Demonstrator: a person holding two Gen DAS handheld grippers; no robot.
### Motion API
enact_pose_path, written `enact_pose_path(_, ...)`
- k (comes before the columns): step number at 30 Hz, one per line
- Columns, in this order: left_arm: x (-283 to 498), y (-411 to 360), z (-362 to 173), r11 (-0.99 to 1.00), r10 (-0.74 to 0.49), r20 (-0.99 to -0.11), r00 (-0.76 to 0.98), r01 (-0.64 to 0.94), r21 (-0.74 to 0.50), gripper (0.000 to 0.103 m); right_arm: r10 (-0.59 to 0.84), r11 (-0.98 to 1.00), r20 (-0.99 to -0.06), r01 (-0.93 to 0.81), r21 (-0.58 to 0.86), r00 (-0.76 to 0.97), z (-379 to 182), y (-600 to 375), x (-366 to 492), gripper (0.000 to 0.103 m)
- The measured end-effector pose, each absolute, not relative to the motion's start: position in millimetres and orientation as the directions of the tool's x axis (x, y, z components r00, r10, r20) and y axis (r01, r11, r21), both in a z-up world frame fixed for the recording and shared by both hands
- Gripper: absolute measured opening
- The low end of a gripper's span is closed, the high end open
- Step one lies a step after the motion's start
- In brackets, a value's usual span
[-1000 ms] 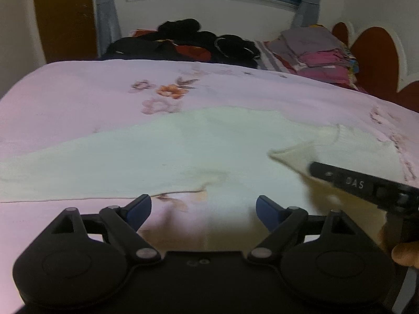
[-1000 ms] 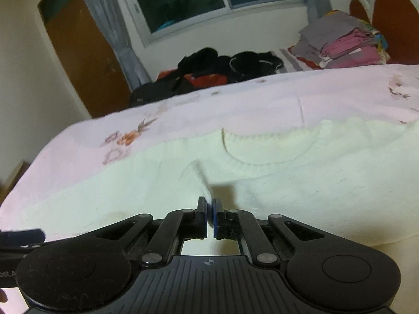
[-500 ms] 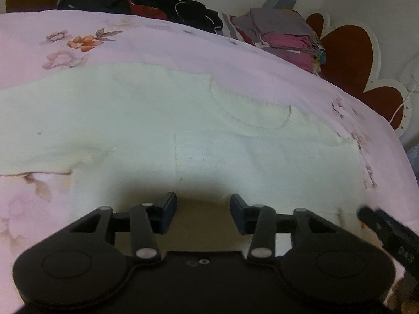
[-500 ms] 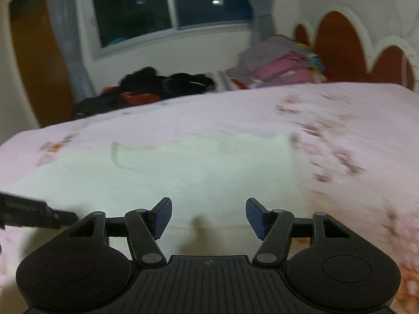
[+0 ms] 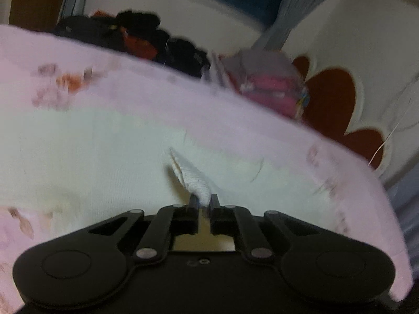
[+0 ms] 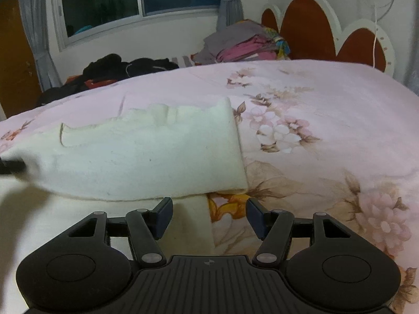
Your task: Fold small clothes
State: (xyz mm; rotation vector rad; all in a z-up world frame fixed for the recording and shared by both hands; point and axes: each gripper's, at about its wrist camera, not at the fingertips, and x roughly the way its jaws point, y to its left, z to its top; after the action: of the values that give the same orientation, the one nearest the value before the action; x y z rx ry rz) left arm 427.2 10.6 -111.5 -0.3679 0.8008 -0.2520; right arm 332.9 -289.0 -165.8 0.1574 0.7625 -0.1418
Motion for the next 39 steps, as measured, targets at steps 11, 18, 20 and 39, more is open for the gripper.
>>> enact_pose_path(11, 431, 63, -119, 0.934, -0.241, -0.668, 0.704, -0.019, -0.357, 0.007, -0.051, 0.975, -0.685, 0.184, 0.122, 0.726, -170, -285, 362, 0.02)
enact_pose_path(18, 438, 62, -157, 0.963, -0.193, -0.744, 0.64, -0.024, -0.27, 0.008, -0.074, 0.956, -0.697, 0.25, 0.155, 0.714, -175, -301, 358, 0.01)
enact_pose_path(20, 435, 58, -155, 0.976, -0.167, -0.742, 0.65, 0.0, -0.219, 0.023, -0.092, 0.959, -0.697, 0.252, 0.131, 0.712, -171, -299, 356, 0.01)
enact_pose_path(39, 427, 27, -146, 0.991, -0.135, -0.691, 0.711, 0.085, -0.106, 0.064, -0.029, 0.939, -0.708, 0.263, 0.223, 0.705, -168, -321, 435, 0.052)
